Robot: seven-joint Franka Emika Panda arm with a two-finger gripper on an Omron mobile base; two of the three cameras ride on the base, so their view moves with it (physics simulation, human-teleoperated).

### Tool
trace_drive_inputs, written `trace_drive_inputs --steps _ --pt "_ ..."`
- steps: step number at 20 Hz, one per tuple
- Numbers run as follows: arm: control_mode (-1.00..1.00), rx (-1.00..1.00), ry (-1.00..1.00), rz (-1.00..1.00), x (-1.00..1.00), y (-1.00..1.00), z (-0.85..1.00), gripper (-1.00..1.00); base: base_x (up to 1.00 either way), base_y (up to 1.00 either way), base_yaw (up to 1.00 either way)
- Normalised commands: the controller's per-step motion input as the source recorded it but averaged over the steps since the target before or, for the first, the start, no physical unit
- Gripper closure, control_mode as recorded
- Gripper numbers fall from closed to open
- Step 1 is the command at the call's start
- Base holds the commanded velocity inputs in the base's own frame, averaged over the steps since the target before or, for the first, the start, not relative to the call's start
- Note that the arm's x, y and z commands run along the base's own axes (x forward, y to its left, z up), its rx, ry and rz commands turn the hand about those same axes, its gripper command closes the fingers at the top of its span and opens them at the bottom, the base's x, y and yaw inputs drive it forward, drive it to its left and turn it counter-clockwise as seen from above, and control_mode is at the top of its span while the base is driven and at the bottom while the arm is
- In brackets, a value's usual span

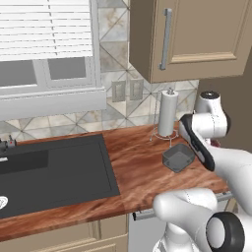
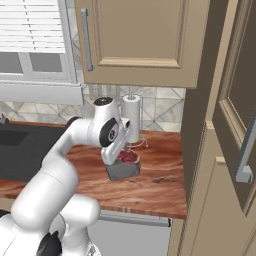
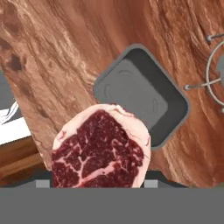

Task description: Retrieve the tupperware from the cabinet, then place the raw meat into the tupperware to avoid contamination.

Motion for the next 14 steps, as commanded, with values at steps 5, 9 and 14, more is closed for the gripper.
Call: trace_drive_inputs --steps 5,9,14 --pt "-1.00 0.00 0.00 0.45 0.11 0.19 0.00 1.00 0.00 0.00 0.00" --pt "-1.00 0.00 0.00 0.42 0.15 0.20 0.00 1.00 0.00 0.00 0.00" --pt "-1.00 -0.01 0.01 0.39 0.13 0.32 -0.03 1.00 0.00 0.00 0.00"
